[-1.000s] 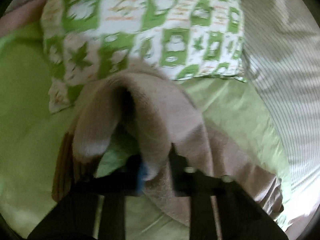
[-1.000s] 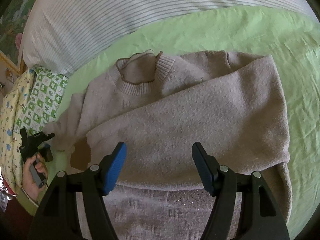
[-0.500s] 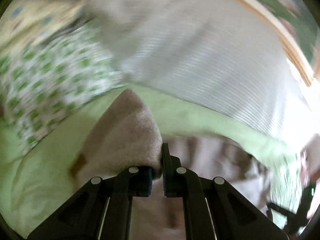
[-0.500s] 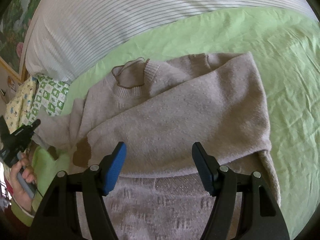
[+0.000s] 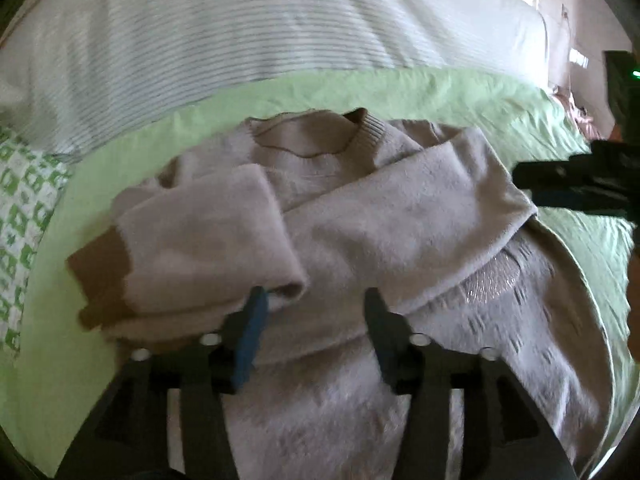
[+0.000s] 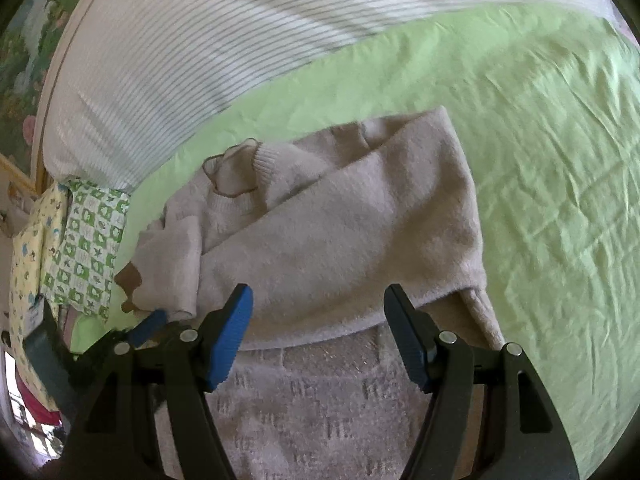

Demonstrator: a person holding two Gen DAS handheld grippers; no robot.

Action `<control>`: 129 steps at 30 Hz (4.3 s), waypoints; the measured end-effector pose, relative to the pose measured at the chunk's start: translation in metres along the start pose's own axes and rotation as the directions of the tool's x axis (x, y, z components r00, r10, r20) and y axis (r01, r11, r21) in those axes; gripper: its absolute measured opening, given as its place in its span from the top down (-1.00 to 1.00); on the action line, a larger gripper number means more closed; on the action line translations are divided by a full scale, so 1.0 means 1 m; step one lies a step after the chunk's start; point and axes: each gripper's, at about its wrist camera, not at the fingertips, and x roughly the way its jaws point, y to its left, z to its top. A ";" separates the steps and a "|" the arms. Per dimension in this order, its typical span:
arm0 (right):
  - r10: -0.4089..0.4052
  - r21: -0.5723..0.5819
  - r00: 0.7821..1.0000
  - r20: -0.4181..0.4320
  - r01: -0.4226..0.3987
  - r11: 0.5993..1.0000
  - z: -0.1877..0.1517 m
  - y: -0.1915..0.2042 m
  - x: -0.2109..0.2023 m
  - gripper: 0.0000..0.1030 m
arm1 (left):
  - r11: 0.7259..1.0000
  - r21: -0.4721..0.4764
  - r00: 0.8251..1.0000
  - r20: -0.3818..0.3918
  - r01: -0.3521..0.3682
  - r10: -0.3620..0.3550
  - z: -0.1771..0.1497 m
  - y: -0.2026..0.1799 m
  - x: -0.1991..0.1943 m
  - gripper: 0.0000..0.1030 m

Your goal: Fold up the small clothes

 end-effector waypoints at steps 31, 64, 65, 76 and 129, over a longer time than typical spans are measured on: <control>0.256 -0.229 0.966 -0.038 -0.258 0.938 0.023 0.167 0.086 0.91 | 0.895 -0.380 0.966 -0.196 -0.231 0.166 -0.033 0.181 0.049 -0.09; 0.041 0.378 0.996 0.077 -0.067 0.924 0.019 -0.051 0.040 0.86 | 0.883 -0.376 0.953 -0.222 -0.281 0.208 -0.025 0.150 0.057 0.18; 0.059 0.349 0.992 0.116 -0.096 0.932 0.019 -0.046 0.025 0.86 | 0.882 -0.379 0.953 -0.220 -0.281 0.209 -0.026 0.150 0.056 0.18; 0.035 0.346 0.995 0.096 -0.067 0.936 -0.023 -0.086 -0.016 0.86 | 0.889 -0.373 0.956 -0.219 -0.266 0.194 -0.028 0.144 0.056 0.27; 0.287 -0.159 0.887 -0.363 -0.362 0.919 0.087 0.210 0.180 0.40 | 0.230 -0.959 0.907 0.057 0.166 -0.417 -0.056 0.196 0.064 -0.32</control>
